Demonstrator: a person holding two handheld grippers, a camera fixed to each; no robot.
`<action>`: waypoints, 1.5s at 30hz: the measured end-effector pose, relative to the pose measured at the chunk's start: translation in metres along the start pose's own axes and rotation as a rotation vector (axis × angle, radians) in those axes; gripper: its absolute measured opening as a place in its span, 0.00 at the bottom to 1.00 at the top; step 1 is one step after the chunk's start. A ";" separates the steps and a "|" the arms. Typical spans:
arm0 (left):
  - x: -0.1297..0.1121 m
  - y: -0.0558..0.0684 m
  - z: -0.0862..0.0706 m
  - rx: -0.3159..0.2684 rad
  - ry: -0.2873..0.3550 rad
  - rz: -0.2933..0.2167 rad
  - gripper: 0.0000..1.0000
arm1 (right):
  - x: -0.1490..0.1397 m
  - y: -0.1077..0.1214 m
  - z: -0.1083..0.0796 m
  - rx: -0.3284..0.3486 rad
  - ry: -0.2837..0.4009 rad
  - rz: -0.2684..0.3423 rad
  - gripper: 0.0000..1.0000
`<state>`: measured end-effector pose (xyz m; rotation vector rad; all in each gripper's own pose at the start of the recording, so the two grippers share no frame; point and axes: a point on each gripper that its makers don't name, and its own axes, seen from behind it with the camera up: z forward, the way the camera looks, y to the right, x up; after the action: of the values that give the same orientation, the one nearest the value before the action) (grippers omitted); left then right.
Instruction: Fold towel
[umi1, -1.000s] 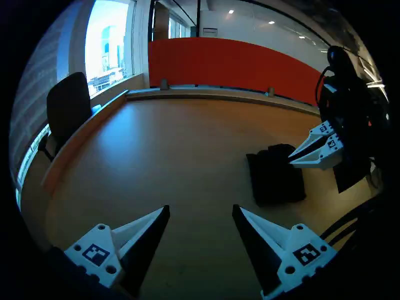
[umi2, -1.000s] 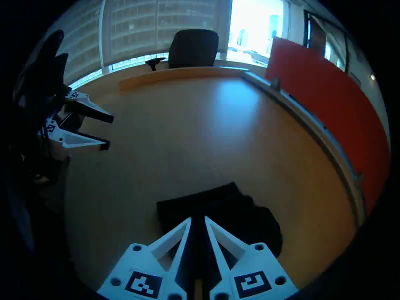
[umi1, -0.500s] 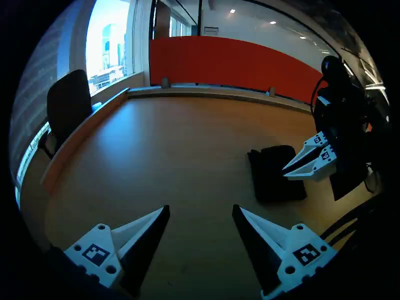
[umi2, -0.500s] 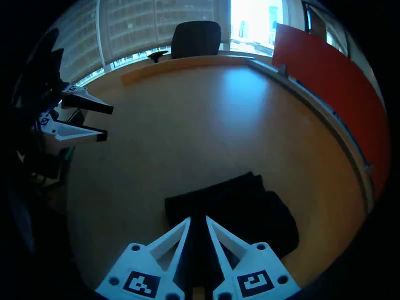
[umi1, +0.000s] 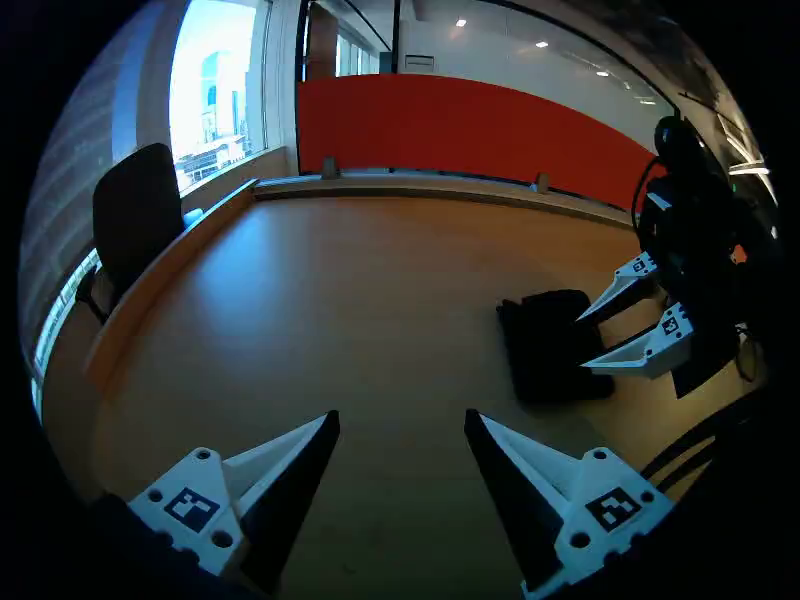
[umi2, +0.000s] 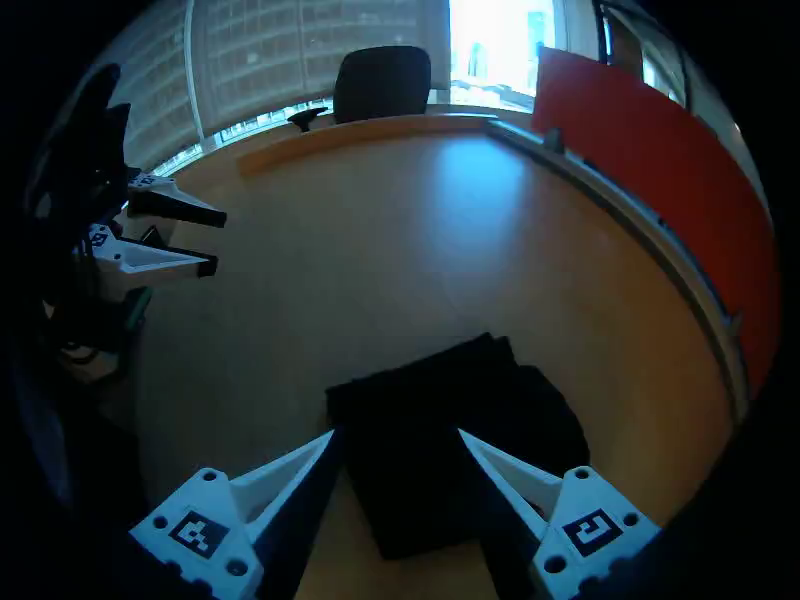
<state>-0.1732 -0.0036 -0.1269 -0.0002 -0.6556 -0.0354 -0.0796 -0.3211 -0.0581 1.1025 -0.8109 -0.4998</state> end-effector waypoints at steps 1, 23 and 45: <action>0.000 0.000 0.000 0.000 0.001 0.000 0.93 | -0.001 0.000 -0.001 -0.003 0.001 0.005 0.76; 0.002 0.000 0.001 0.002 0.003 0.005 0.93 | -0.044 0.005 -0.031 -0.075 -0.033 0.073 0.76; 0.000 0.003 0.003 -0.003 -0.004 0.010 0.93 | -0.090 -0.016 -0.025 -0.101 -0.091 0.157 0.76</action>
<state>-0.1747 -0.0005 -0.1249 -0.0063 -0.6594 -0.0266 -0.1157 -0.2486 -0.1068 0.9200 -0.9342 -0.4561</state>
